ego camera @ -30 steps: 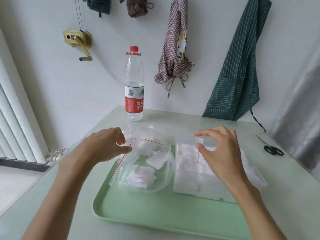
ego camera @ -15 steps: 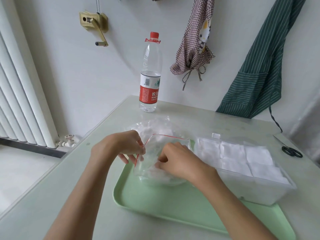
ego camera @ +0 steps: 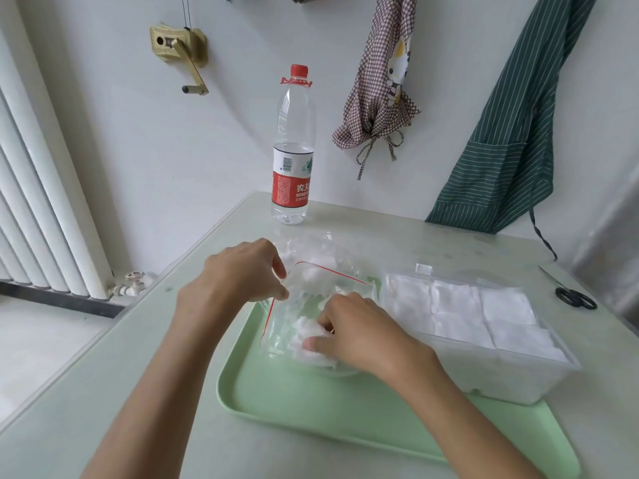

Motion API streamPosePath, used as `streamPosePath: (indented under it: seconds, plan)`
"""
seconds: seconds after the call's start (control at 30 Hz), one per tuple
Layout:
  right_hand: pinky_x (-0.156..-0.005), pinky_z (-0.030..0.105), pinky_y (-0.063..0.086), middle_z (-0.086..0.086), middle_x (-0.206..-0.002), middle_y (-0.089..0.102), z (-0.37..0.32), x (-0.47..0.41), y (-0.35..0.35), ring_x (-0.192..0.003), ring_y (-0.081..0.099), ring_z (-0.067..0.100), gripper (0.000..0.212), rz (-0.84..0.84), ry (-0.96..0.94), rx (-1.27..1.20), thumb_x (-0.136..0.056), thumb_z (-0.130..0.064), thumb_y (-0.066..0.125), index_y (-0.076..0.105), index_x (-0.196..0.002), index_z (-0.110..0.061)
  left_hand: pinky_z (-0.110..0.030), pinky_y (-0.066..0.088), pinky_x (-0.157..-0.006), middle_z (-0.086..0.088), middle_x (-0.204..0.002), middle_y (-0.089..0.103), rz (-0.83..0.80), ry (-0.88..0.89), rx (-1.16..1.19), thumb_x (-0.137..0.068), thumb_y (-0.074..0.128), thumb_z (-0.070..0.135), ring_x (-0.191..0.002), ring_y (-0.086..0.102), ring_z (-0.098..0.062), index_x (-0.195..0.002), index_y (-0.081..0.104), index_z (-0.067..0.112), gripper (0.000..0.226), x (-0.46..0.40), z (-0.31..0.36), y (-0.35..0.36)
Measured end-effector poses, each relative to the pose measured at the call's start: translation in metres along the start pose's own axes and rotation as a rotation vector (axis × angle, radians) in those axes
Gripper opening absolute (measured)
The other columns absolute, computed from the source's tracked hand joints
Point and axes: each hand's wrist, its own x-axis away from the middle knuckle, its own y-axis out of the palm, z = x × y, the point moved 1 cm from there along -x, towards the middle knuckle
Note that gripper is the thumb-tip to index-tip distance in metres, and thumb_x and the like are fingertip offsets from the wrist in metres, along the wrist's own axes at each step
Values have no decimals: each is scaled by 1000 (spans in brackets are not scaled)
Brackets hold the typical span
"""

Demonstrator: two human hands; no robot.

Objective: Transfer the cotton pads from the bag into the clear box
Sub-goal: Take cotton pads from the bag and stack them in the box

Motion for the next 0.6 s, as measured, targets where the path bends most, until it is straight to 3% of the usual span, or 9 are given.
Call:
streamPosePath:
  seconds: [0.1, 0.17, 0.23, 0.37, 0.43, 0.5, 0.57, 0.6]
  plan:
    - [-50, 34, 19, 4, -60, 20, -1, 0, 1, -73, 29, 30, 48, 50, 20, 24, -94, -27, 49, 20, -58, -17, -28, 40, -76, 6, -91, 58, -14, 28, 2, -75, 74, 32, -95, 57, -21, -73, 47, 34, 27, -1, 3, 4]
    - [-60, 34, 25, 6, -64, 32, 1, 3, 1, -76, 38, 37, 41, 140, 24, 27, -99, -29, 41, 31, -62, -11, -28, 38, -74, 4, -93, 59, -5, 28, -6, -76, 74, 30, -96, 58, -21, -75, 47, 34, 27, -2, 3, 5]
    - [-63, 35, 28, 7, -70, 44, 0, 10, -4, -81, 46, 38, 34, 267, 20, -12, -100, -32, 38, 44, -71, -15, -29, 40, -77, 3, -96, 59, 15, 24, 2, -76, 73, 30, -97, 57, -22, -80, 47, 34, 26, -3, 1, 5]
    - [-61, 40, 36, -1, -53, 34, 13, 23, -12, -65, 38, 31, 40, 527, 15, -254, -97, -33, 43, 36, -61, -17, -33, 43, -87, 7, -89, 53, 42, 40, 70, -78, 71, 38, -100, 54, -22, -92, 48, 30, 28, -4, -1, 0]
    - [-63, 43, 46, -2, -53, 39, 27, 24, -14, -59, 42, 27, 42, 584, 36, -434, -94, -35, 49, 41, -60, -12, -33, 43, -87, 8, -92, 53, 59, 54, 129, -81, 66, 44, -99, 53, -21, -95, 48, 30, 27, -2, 3, -2]
    - [-68, 47, 55, 7, -60, 54, 35, 24, -20, -60, 49, 16, 38, 561, 69, -744, -94, -36, 52, 58, -67, -10, -32, 42, -83, 9, -92, 56, 116, 89, 217, -88, 56, 48, -96, 54, -21, -97, 50, 28, 22, 0, 10, -3]
    - [-68, 31, 58, 24, -82, 64, 39, 28, -26, -73, 59, 14, 30, 422, 108, -1134, -96, -27, 52, 70, -87, -6, -32, 44, -75, 6, -96, 64, 157, 147, 416, -93, 42, 50, -90, 60, -22, -100, 55, 21, 33, 3, 22, -6]
    - [-66, 24, 57, 21, -87, 66, 40, 31, -28, -76, 61, 13, 26, 349, 119, -1277, -96, -23, 51, 71, -93, -6, -30, 45, -69, 4, -97, 67, 138, 173, 551, -94, 37, 51, -85, 63, -18, -102, 58, 18, 40, 6, 28, -8]
